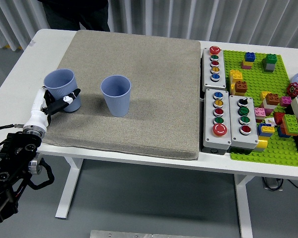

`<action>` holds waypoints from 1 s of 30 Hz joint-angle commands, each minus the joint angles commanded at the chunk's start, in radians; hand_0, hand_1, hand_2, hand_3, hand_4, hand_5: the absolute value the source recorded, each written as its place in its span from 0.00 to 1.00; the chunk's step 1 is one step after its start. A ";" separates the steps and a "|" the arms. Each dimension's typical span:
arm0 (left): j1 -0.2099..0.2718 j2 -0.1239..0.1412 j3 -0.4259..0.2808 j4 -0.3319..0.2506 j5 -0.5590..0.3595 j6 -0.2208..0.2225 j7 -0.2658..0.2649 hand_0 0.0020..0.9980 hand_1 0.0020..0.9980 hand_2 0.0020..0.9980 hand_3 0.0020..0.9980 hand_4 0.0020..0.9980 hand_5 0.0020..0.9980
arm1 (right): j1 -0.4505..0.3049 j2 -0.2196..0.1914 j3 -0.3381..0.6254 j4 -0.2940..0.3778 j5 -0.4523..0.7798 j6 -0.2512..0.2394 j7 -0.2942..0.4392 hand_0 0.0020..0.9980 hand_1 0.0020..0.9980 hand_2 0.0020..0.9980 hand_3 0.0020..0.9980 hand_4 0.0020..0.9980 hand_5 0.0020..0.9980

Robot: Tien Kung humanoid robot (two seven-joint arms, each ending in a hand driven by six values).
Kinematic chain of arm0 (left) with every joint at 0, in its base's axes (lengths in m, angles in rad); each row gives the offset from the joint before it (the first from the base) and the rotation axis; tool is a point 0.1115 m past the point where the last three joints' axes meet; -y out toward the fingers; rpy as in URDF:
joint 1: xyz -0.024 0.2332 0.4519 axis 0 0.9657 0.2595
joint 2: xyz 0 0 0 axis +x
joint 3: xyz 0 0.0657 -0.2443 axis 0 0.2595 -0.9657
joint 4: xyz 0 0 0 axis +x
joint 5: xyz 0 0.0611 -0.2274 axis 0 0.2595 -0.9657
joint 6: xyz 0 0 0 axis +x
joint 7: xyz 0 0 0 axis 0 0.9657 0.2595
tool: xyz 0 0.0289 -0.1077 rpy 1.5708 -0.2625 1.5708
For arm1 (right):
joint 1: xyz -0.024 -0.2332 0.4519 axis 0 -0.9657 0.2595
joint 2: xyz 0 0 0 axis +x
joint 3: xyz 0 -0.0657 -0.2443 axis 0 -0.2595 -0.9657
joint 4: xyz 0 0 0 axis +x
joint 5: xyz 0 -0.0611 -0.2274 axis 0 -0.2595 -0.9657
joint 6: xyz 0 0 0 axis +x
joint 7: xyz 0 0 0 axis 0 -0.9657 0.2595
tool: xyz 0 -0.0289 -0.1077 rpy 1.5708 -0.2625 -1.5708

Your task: Pick cup pour cup place

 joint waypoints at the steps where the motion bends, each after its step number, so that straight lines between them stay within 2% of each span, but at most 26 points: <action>1: 0.002 0.000 -0.003 -0.005 0.003 0.002 0.000 0.60 0.52 0.54 0.53 0.86 0.17 | 0.000 0.000 0.000 0.000 -0.001 0.000 0.000 0.72 0.69 0.74 0.70 0.32 0.31; 8: 0.012 0.033 -0.047 -0.105 0.074 0.042 0.013 0.60 0.52 0.55 0.53 0.85 0.17 | -0.004 0.000 0.005 0.000 -0.006 0.000 -0.001 0.72 0.69 0.74 0.70 0.32 0.31; 12: -0.004 0.077 -0.050 -0.200 0.199 0.076 0.049 0.60 0.52 0.55 0.53 0.85 0.17 | -0.001 -0.002 0.006 0.000 -0.004 0.000 0.000 0.72 0.69 0.74 0.70 0.32 0.31; 14: -0.031 0.117 -0.036 -0.252 0.282 0.080 0.085 0.60 0.52 0.56 0.54 0.83 0.13 | 0.002 -0.004 0.005 0.000 -0.001 0.000 0.001 0.72 0.69 0.74 0.70 0.32 0.30; 15: -0.038 0.128 -0.031 -0.266 0.327 0.081 0.094 0.60 0.52 0.56 0.54 0.83 0.13 | 0.002 -0.005 0.004 0.000 -0.001 0.000 0.002 0.72 0.69 0.74 0.70 0.32 0.30; 17: -0.065 0.154 -0.005 -0.276 0.403 0.073 0.108 0.60 0.52 0.56 0.54 0.83 0.13 | 0.005 -0.006 0.002 0.000 0.004 -0.002 0.003 0.72 0.69 0.74 0.70 0.32 0.30; 19: -0.082 0.166 0.017 -0.278 0.438 0.070 0.114 0.60 0.52 0.56 0.54 0.83 0.13 | 0.007 -0.007 0.000 0.000 0.008 -0.002 0.004 0.72 0.69 0.74 0.70 0.32 0.30; 24: -0.119 0.176 0.069 -0.269 0.479 0.058 0.132 0.60 0.52 0.56 0.54 0.83 0.13 | 0.009 -0.006 0.002 0.000 0.010 -0.005 0.005 0.72 0.69 0.74 0.70 0.32 0.30; 26: -0.135 0.183 0.091 -0.261 0.534 0.046 0.145 0.60 0.52 0.56 0.54 0.82 0.14 | 0.011 -0.006 0.003 0.000 0.007 -0.005 0.004 0.72 0.69 0.74 0.70 0.32 0.30; 30: -0.155 0.196 0.119 -0.250 0.587 0.035 0.158 0.60 0.52 0.56 0.54 0.82 0.14 | 0.013 -0.006 0.004 0.000 0.005 -0.005 0.004 0.72 0.69 0.74 0.70 0.32 0.30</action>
